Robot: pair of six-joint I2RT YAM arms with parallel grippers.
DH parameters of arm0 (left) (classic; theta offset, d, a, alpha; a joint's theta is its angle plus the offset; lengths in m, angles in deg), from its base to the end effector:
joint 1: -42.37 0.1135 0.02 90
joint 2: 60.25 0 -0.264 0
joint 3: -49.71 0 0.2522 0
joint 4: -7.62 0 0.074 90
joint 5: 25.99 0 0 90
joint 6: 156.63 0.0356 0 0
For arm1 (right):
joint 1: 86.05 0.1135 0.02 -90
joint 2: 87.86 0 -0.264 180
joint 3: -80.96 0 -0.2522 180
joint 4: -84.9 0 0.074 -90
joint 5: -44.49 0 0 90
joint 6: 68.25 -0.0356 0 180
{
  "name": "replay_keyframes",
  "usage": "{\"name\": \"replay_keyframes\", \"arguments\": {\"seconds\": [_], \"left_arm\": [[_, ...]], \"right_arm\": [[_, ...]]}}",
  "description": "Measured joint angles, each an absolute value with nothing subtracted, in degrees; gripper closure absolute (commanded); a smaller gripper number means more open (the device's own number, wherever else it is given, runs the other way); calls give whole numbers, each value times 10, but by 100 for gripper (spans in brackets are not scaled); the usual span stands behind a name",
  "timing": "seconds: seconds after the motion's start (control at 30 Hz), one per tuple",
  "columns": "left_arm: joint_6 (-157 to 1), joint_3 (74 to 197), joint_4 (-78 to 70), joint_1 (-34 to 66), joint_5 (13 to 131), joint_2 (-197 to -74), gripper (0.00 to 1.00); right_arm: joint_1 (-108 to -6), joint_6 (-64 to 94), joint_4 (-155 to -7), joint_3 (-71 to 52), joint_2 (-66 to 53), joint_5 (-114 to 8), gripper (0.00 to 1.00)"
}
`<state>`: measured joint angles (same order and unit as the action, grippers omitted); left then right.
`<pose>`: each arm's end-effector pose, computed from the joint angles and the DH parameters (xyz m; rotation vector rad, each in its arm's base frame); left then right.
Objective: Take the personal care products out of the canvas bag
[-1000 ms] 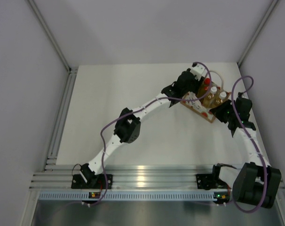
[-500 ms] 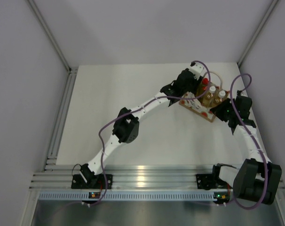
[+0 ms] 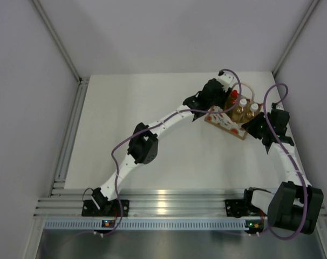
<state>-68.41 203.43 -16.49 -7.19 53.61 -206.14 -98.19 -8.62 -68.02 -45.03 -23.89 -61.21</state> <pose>0.3896 -0.4472 0.2653 0.6408 1.7618 -0.4540 0.2357 -0.0408 0.2419 0.6644 2.1298 0.4787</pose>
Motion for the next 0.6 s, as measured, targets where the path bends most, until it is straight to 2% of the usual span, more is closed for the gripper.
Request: {"name": "replay_keyframes", "arguments": {"seconds": [0.6], "left_arm": [[-685,2025,-174,-79,516,-2043,100]], "right_arm": [[-982,-78,-680,-450,-238,-603,100]]}}
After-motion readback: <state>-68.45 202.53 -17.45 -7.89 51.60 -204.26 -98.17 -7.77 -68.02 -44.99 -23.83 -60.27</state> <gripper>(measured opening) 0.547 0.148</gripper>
